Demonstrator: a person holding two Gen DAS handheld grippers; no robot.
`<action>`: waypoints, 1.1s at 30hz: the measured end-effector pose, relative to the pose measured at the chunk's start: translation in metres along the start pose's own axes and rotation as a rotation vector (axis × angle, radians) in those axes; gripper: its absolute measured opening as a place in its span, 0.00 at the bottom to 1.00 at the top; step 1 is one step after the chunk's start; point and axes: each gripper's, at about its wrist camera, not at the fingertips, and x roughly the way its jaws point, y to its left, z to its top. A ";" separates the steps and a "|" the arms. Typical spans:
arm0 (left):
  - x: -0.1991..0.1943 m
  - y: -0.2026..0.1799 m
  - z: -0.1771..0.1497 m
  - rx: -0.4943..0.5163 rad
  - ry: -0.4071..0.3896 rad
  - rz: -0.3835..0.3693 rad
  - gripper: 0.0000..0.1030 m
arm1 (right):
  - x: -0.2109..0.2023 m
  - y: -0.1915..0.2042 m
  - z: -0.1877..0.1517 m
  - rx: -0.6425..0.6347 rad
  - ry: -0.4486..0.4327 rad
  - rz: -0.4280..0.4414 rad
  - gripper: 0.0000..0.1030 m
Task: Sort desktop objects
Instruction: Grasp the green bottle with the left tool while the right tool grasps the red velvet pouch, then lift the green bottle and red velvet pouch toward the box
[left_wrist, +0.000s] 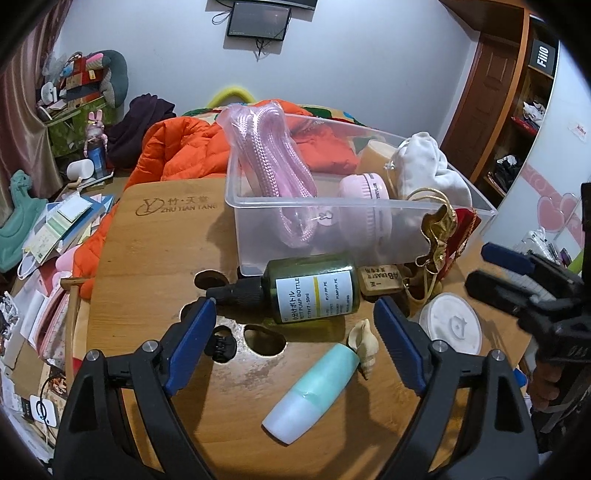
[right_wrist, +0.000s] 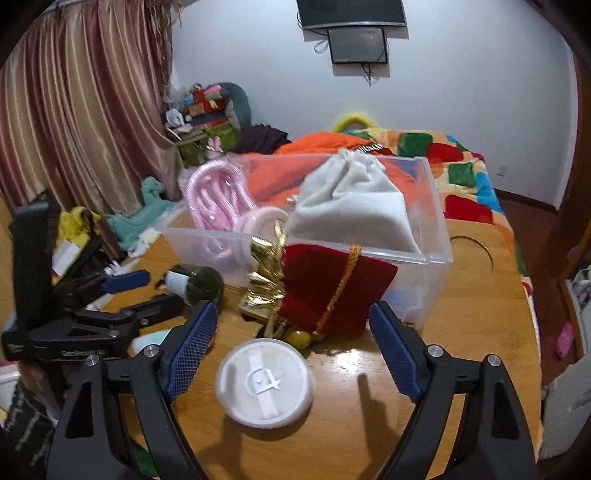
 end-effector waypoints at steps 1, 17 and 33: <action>0.001 0.000 0.000 0.000 0.002 -0.001 0.85 | 0.003 -0.001 -0.002 0.000 0.007 -0.003 0.80; 0.017 -0.003 0.007 -0.042 0.026 -0.005 0.85 | 0.022 -0.025 -0.006 0.046 0.057 0.042 0.19; 0.009 -0.005 0.009 -0.051 -0.018 0.006 0.70 | 0.005 -0.015 0.008 0.022 -0.033 0.086 0.06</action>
